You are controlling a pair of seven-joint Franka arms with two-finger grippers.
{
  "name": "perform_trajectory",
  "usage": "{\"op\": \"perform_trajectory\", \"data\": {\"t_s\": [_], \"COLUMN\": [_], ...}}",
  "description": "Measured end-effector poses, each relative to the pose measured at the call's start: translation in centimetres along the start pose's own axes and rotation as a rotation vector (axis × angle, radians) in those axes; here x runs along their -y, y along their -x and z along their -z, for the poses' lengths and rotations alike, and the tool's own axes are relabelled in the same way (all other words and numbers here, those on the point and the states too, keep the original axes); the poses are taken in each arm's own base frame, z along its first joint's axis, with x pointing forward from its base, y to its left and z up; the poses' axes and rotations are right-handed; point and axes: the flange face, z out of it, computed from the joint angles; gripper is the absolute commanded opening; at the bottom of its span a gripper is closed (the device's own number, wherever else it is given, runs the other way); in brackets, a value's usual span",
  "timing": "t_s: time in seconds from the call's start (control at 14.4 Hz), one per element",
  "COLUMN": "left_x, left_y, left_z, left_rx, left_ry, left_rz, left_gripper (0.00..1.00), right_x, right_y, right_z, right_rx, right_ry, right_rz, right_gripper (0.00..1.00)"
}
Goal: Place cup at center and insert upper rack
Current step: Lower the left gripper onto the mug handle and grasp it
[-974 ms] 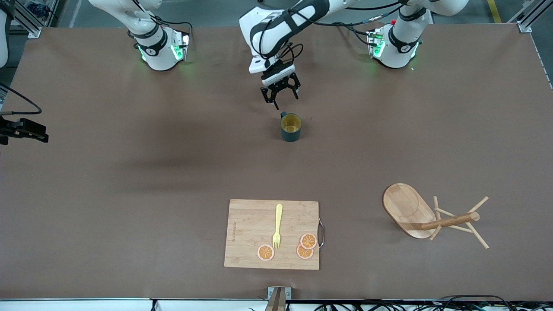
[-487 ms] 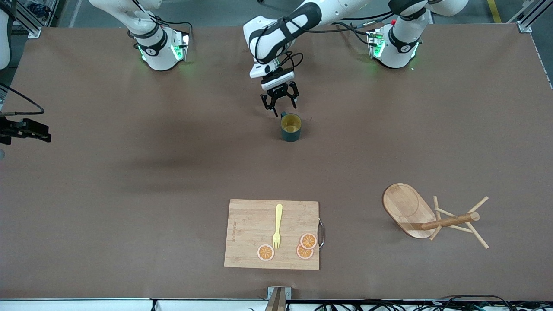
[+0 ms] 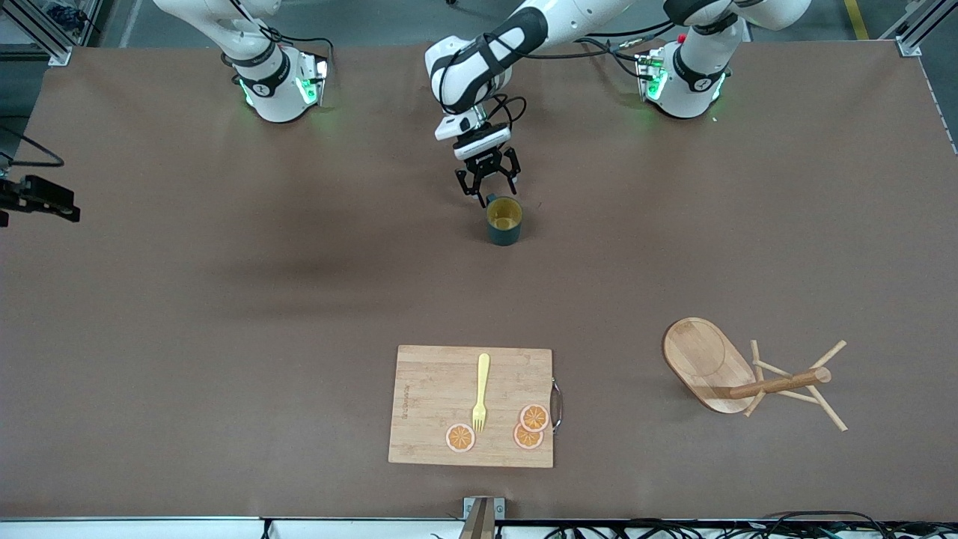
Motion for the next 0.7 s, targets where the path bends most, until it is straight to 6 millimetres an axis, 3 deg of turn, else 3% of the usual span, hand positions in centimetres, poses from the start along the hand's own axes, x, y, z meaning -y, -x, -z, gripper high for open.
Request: {"op": "perform_trajectory", "data": {"t_s": [0.49,0.7], "left_x": [-0.3,-0.4], "left_y": [-0.2,-0.4], "left_z": [-0.2,-0.3], "left_rx": [-0.030,-0.032], "left_ry": [0.026,0.026], "left_rz": [-0.003,0.000], "left_gripper": [0.52,0.31], "right_x": [-0.2,-0.2], "right_y": [2.2,3.3], "right_z": [2.2,3.2], "right_rx": [-0.014,-0.020], "right_ry": [-0.002,-0.015], "right_rz": [-0.009,-0.015], "right_gripper": [1.00,1.00]}}
